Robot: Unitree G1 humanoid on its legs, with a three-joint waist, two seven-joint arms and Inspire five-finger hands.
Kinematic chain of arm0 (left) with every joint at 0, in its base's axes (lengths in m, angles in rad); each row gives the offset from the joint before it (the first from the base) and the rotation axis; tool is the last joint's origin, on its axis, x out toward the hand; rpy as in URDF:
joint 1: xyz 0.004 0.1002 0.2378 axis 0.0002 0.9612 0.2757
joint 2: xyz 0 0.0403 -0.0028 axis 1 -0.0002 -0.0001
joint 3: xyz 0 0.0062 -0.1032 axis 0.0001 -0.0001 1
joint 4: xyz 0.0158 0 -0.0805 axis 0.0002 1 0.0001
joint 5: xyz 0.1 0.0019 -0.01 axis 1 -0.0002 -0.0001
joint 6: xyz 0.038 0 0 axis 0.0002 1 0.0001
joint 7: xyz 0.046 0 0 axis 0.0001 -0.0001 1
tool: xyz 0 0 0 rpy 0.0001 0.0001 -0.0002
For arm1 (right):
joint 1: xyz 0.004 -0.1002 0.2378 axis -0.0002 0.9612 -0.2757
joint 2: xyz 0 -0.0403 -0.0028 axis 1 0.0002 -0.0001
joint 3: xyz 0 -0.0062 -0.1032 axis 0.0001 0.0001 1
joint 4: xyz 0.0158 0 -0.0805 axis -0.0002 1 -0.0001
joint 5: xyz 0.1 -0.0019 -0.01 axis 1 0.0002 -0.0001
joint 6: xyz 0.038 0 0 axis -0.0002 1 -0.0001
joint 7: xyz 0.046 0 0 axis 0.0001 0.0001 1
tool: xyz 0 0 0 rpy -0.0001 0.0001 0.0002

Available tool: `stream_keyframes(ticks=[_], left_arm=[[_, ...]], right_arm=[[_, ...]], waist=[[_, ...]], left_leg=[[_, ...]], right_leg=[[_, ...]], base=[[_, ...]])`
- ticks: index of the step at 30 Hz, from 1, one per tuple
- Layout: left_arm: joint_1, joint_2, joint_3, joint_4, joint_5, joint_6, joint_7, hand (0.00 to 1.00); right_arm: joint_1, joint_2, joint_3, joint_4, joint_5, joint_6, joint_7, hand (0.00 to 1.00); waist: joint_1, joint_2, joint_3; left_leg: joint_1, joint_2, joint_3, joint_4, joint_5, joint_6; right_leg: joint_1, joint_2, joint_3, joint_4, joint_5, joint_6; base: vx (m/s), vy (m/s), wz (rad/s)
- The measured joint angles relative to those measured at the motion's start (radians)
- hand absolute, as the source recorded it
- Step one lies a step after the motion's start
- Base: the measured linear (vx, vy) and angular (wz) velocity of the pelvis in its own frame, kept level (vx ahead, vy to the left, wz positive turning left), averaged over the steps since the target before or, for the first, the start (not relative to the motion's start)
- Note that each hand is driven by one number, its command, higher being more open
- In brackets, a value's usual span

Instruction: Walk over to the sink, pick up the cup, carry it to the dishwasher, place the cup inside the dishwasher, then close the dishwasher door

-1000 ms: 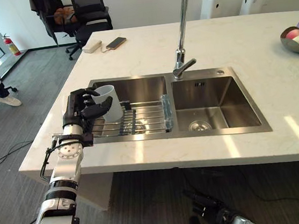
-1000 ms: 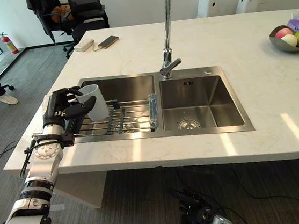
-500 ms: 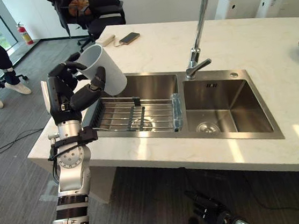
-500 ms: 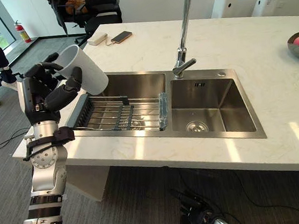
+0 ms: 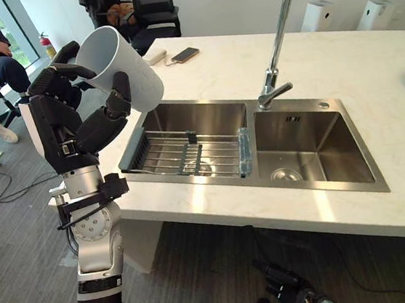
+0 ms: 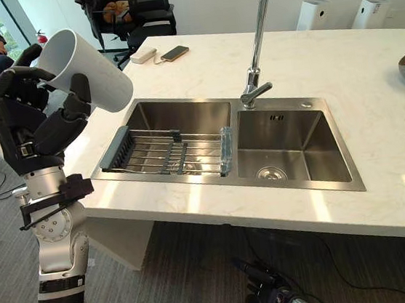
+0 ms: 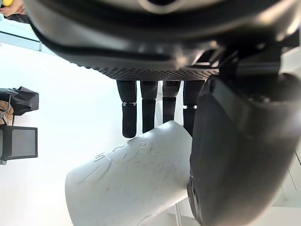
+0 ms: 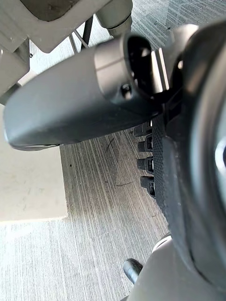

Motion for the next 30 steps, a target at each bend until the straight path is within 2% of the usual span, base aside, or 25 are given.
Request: stream_keyframes(ticks=[5,9,11,14,16,18,19,20,22,23,24,25,26,27,28,29,30], left_arm=[[0.012,-0.002,-0.001,-0.008,0.010,0.000,0.021,0.00],[0.064,-0.003,-0.001,-0.051,0.053,-0.001,0.054,0.00],[0.096,-0.009,-0.001,-0.078,0.087,0.000,0.071,0.00],[0.157,-0.041,0.000,-0.166,0.123,0.000,0.090,0.00],[0.229,-0.078,0.014,-0.251,0.141,-0.001,0.111,0.00],[0.268,-0.089,0.048,-0.294,0.154,-0.002,0.131,0.00],[0.281,-0.089,0.067,-0.307,0.154,-0.002,0.140,0.00],[0.295,-0.089,0.117,-0.323,0.153,-0.002,0.152,0.00],[0.290,-0.089,0.138,-0.324,0.153,-0.003,0.160,0.00],[0.283,-0.091,0.135,-0.326,0.152,-0.012,0.159,0.00],[0.272,-0.082,0.106,-0.330,0.153,-0.018,0.152,0.00],[0.258,-0.074,0.086,-0.331,0.153,-0.019,0.140,0.00],[0.245,-0.071,0.068,-0.337,0.153,-0.023,0.130,0.00],[0.217,-0.078,0.064,-0.350,0.152,-0.043,0.128,0.00],[0.213,-0.083,0.061,-0.352,0.151,-0.053,0.127,0.00],[0.217,-0.084,0.061,-0.354,0.148,-0.063,0.126,0.00],[0.212,-0.086,0.053,-0.353,0.140,-0.064,0.114,0.00]], right_arm=[[0.003,0.003,0.001,0.000,0.000,-0.003,-0.014,1.00],[0.005,0.005,0.003,0.002,-0.024,-0.008,-0.014,1.00],[0.005,0.005,0.003,0.001,-0.058,-0.005,-0.001,1.00],[0.004,-0.003,0.009,-0.001,-0.086,0.008,0.025,1.00],[0.007,-0.027,0.031,-0.002,-0.076,0.024,0.026,1.00],[0.012,-0.044,0.041,-0.002,-0.055,0.022,0.023,1.00],[0.011,-0.044,0.042,-0.001,-0.053,0.022,0.023,1.00],[0.005,-0.046,0.038,0.010,-0.055,0.022,0.027,1.00],[-0.012,-0.044,0.016,0.047,-0.060,0.022,0.043,1.00],[-0.031,-0.058,-0.020,0.085,-0.059,0.019,0.049,1.00],[-0.025,-0.091,-0.034,0.080,-0.058,0.015,0.049,1.00],[-0.023,-0.106,-0.038,0.079,-0.057,0.014,0.049,1.00],[-0.027,-0.125,-0.042,0.079,-0.058,0.012,0.050,1.00],[-0.025,-0.119,-0.076,0.069,-0.055,-0.003,0.051,1.00],[-0.030,-0.118,-0.089,0.072,-0.054,-0.017,0.043,1.00],[-0.033,-0.121,-0.092,0.067,-0.052,-0.027,0.034,1.00],[-0.034,-0.123,-0.089,0.055,-0.040,-0.036,0.018,1.00]], waist=[[0.001,-0.001,-0.013],[0.008,0.000,-0.016],[0.012,0.001,-0.016],[0.030,0.010,-0.010],[0.068,0.024,0.002],[0.100,0.034,0.013],[0.109,0.039,0.018],[0.129,0.049,0.023],[0.131,0.032,0.026],[0.134,0.046,0.034],[0.129,0.083,0.037],[0.123,0.082,0.042],[0.111,0.087,0.043],[0.075,0.064,0.040],[0.076,0.067,0.040],[0.083,0.068,0.042],[0.078,0.065,0.046]], left_leg=[[0.001,-0.001,0.000,0.004,-0.001,0.001],[0.004,0.002,-0.003,0.018,-0.003,0.004],[-0.029,0.011,-0.033,0.071,-0.025,0.013],[-0.125,0.006,-0.143,0.150,-0.036,0.023],[-0.179,-0.028,-0.285,0.097,0.019,0.026],[-0.193,-0.030,-0.325,0.036,0.069,0.023],[-0.200,-0.029,-0.324,0.024,0.070,0.023],[-0.229,-0.017,-0.250,0.019,0.031,0.084],[-0.254,-0.002,-0.129,0.072,-0.010,0.159],[-0.298,0.060,0.033,0.255,-0.017,0.229],[-0.326,0.104,0.151,0.367,0.093,0.308],[-0.338,0.100,0.191,0.379,0.121,0.328],[-0.342,0.066,0.172,0.302,0.173,0.317],[-0.291,-0.025,0.144,0.094,0.227,0.296],[-0.277,-0.011,0.202,0.148,0.154,0.279],[-0.221,-0.002,0.265,0.168,0.088,0.200],[-0.146,-0.016,0.279,0.092,0.040,0.123]], right_leg=[[0.003,-0.001,0.001,0.000,0.000,0.000],[0.014,-0.001,0.000,0.000,0.002,-0.002],[0.024,-0.005,-0.027,0.003,0.001,-0.002],[0.027,-0.016,-0.130,0.006,-0.002,0.000],[0.043,-0.043,-0.280,0.006,-0.023,0.008],[0.057,-0.056,-0.379,0.000,-0.044,0.013],[0.061,-0.059,-0.408,0.001,-0.049,0.015],[0.073,-0.067,-0.496,0.006,-0.056,0.014],[0.081,-0.105,-0.561,0.009,-0.056,0.004],[0.088,-0.139,-0.629,0.074,-0.083,0.005],[0.090,-0.176,-0.682,0.215,-0.153,0.014],[0.084,-0.209,-0.706,0.281,-0.188,0.003],[0.077,-0.197,-0.719,0.295,-0.224,0.003],[0.078,-0.184,-0.778,0.240,-0.215,-0.005],[0.081,-0.198,-0.811,0.271,-0.225,-0.001],[0.089,-0.230,-0.839,0.324,-0.239,0.003],[0.110,-0.267,-0.894,0.383,-0.262,0.011]], base=[[-0.02,-0.005,0.00],[-0.04,-0.017,0.03],[-0.04,-0.011,0.38],[-0.08,-0.016,1.11],[-0.11,-0.005,1.81],[-0.09,-0.004,1.61],[-0.07,-0.029,1.97],[-0.04,-0.027,1.58],[-0.01,0.051,1.45],[0.03,0.154,1.75],[0.03,0.137,1.89],[-0.03,0.098,1.94],[-0.16,0.023,2.60],[-0.19,0.030,2.44],[-0.15,-0.016,2.08],[-0.02,0.045,1.31],[-0.01,0.079,1.45]])
